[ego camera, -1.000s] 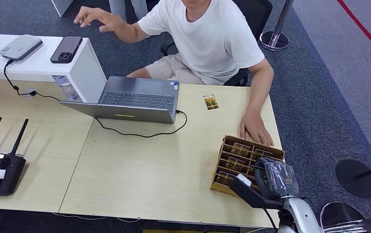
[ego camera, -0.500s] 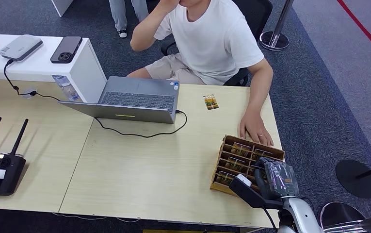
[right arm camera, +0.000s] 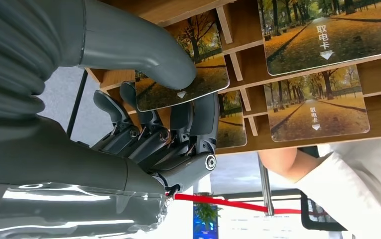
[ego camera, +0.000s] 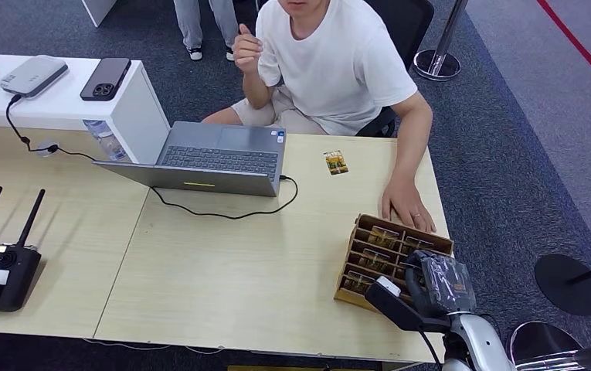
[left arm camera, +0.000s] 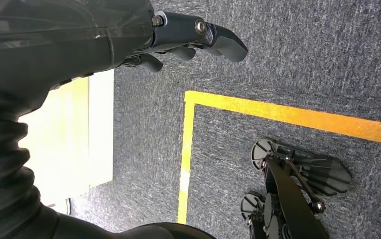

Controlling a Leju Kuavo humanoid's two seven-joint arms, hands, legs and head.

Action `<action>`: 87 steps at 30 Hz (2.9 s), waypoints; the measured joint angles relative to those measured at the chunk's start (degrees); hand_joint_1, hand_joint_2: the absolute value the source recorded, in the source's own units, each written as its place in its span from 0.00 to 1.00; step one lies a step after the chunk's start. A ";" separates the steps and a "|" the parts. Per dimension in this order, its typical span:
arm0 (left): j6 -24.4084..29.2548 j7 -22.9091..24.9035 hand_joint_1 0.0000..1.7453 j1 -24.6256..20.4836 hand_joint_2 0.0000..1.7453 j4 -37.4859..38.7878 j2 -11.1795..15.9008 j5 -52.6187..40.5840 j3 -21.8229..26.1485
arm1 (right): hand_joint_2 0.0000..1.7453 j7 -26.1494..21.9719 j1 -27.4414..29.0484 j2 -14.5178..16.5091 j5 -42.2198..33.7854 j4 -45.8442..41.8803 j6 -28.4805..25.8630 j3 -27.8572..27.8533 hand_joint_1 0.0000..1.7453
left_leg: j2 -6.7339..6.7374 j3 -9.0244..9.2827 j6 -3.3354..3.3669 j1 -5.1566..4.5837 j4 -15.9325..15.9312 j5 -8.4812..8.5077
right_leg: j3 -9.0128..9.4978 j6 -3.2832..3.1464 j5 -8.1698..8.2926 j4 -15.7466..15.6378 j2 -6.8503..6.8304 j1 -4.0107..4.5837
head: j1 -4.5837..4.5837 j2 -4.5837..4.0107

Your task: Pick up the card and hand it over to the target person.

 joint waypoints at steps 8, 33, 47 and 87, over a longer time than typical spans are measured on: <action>0.08 -0.32 0.00 0.03 1.00 -0.03 -0.29 0.00 0.58 | 1.00 -6.37 -0.15 0.60 -3.34 -6.03 -9.28 -1.24 0.88 | -0.02 -0.02 0.00 -0.01 0.02 -0.01 | -0.02 0.00 -0.02 0.03 -0.01 -0.01 | 0.00 0.00; 0.23 -0.37 0.00 -0.64 1.00 -0.25 -0.05 -0.84 -2.55 | 1.00 -12.72 -4.72 1.14 16.36 7.27 -34.78 5.83 0.88 | 0.03 0.11 0.00 0.06 -0.09 0.05 | 0.13 -0.01 0.07 -0.13 0.03 0.05 | 0.00 0.00; -0.04 0.03 0.00 -0.55 1.00 -0.59 0.20 -0.05 -3.90 | 1.00 -4.93 -18.24 -6.55 17.91 18.89 -34.81 18.44 0.88 | 0.20 0.05 0.04 0.02 -0.04 0.06 | 0.02 0.01 0.11 -0.06 0.20 0.02 | 0.00 0.00; 1.41 -1.59 0.00 0.12 0.00 -0.93 0.29 0.00 -0.33 | 0.00 -24.83 -22.78 10.16 3.83 22.63 -34.81 -1.60 0.00 | -0.04 -0.07 0.02 -0.01 0.03 0.07 | -0.05 0.00 0.01 0.07 -0.01 -0.01 | 0.00 0.00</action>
